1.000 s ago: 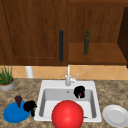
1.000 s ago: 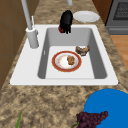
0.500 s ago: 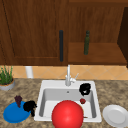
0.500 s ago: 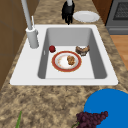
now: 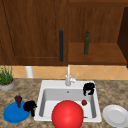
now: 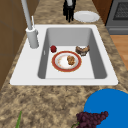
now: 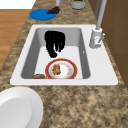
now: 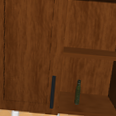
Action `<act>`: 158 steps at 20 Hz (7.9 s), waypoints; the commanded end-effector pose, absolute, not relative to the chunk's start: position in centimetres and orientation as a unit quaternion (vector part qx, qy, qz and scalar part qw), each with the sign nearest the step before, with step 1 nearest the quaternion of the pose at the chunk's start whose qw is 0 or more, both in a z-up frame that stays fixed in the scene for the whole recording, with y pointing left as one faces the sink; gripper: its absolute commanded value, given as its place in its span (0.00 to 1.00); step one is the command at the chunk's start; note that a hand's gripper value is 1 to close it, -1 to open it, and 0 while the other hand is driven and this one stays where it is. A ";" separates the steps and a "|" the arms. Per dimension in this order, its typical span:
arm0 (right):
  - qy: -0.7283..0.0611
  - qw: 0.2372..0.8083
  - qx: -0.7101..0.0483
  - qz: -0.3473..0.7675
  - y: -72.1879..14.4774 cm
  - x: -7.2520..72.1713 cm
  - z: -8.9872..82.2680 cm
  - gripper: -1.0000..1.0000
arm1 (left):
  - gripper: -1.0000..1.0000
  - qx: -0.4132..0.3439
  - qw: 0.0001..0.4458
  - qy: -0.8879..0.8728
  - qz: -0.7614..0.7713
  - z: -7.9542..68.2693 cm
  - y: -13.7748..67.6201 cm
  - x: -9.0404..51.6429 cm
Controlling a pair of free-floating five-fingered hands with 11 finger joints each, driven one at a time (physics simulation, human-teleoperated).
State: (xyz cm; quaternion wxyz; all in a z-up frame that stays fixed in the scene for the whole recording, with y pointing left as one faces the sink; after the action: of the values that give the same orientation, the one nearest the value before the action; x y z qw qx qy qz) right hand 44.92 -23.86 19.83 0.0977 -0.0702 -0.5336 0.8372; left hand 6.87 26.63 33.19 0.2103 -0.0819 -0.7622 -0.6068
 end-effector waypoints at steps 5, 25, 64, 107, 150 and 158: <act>-0.518 0.164 -0.083 0.835 -23.0 44.8 16.0 0.00 | 0.50 -0.082 0.210 -0.762 -0.607 33.2 26.6 6.9; -0.440 0.293 -0.177 0.830 -19.4 44.7 4.1 0.00 | 0.50 -0.082 0.210 -0.762 -0.607 33.2 26.6 6.9; -0.350 0.438 -0.157 0.813 -22.1 55.4 -6.1 0.00 | 0.50 -0.082 0.210 -0.762 -0.607 33.2 26.6 6.9; -0.551 0.411 -0.086 0.721 -24.3 53.5 -0.5 1.00 | 0.50 -0.082 0.210 -0.762 -0.607 33.2 26.6 6.9; -0.545 0.410 -0.071 0.728 -25.4 50.8 20.5 1.00 | 0.50 -0.082 0.210 -0.762 -0.607 33.2 26.6 6.9; -0.551 0.412 -0.074 0.722 -29.1 49.2 24.3 1.00 | 0.50 -0.082 0.210 -0.762 -0.607 33.2 26.6 6.9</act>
State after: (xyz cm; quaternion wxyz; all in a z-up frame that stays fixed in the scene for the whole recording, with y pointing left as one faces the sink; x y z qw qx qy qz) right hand 49.78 -27.89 23.11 0.3794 -0.0692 -0.5500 0.7408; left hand 6.87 26.63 33.19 0.2103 -0.0819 -0.7622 -0.6068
